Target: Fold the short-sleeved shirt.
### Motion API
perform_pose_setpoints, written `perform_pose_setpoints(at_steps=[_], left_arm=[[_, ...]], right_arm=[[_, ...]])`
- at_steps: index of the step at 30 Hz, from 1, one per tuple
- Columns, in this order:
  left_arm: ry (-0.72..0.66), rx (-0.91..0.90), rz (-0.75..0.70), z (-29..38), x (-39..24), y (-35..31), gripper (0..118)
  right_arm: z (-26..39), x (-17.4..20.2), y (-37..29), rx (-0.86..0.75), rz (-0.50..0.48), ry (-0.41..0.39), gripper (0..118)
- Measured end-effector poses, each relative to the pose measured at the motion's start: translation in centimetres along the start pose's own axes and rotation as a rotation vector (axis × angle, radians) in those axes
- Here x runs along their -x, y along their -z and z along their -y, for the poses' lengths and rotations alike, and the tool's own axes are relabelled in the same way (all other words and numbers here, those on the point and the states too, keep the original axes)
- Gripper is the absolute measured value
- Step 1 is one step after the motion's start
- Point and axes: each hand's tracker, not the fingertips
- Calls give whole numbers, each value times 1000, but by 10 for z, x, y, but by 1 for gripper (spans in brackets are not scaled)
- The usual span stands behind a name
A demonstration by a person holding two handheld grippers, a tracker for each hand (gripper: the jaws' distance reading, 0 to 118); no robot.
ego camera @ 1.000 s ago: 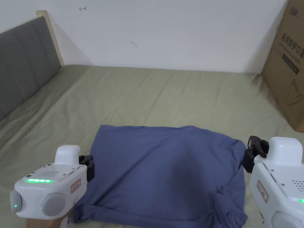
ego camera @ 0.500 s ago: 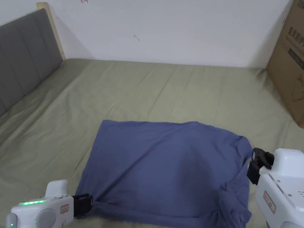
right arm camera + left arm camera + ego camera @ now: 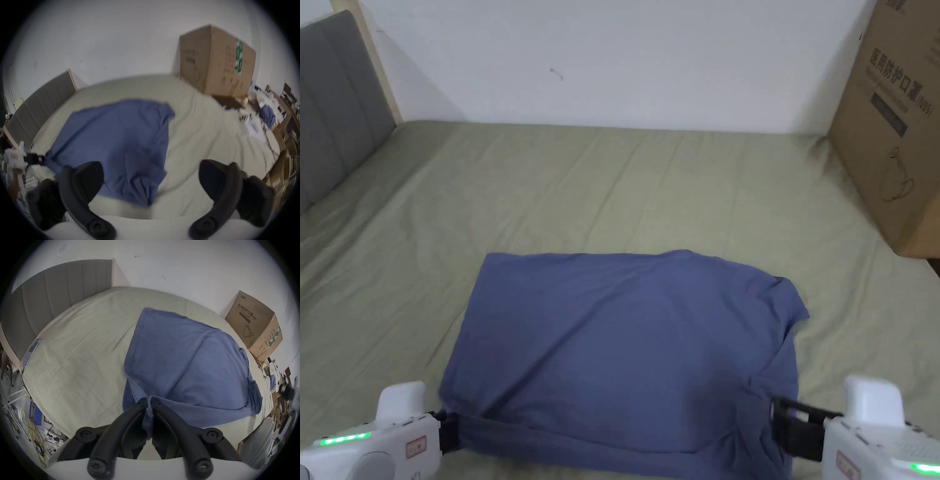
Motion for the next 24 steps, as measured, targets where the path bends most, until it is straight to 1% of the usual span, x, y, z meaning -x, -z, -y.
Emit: perform_pose_setpoints(at_steps=[3, 4, 5, 6, 8, 9, 10, 11, 12, 15, 19, 24], left_arm=[[16, -13, 1, -3, -3, -5, 4], [22, -15, 1, -3, -4, -6, 4], [28, -14, -1, -3, -4, -6, 4], [33, -13, -5, -3, -5, -6, 4], [39, -8, -8, -3, -5, -6, 4], [39, -6, -8, -3, -5, -6, 4], [38, -4, -9, -3, -4, -4, 4], [35, -4, -9, -3, -4, -4, 4], [31, -3, -8, -3, -3, -5, 4], [20, -6, -8, -4, -3, -5, 4], [-12, -39, 3, -15, -3, -10, 4], [-40, -110, 14, -46, -5, -13, 4]], right_arm=[[25, 1, 19, 77, -3, -4, 115], [31, 2, 26, 103, -2, -5, 113], [36, 3, 31, 110, -8, -10, 108], [40, 4, 35, 113, -13, -10, 100], [46, 7, 44, 133, -9, -27, 68], [47, 8, 48, 140, -11, -32, 53], [49, 8, 53, 154, -21, -37, 30], [50, 7, 55, 158, -30, -30, 13], [51, 6, 55, 158, -38, -20, 7], [46, 5, 46, 138, -54, -8, 6], [19, 7, 24, 13, -60, -1, 6], [-31, 18, 16, -118, -57, -40, 6]])
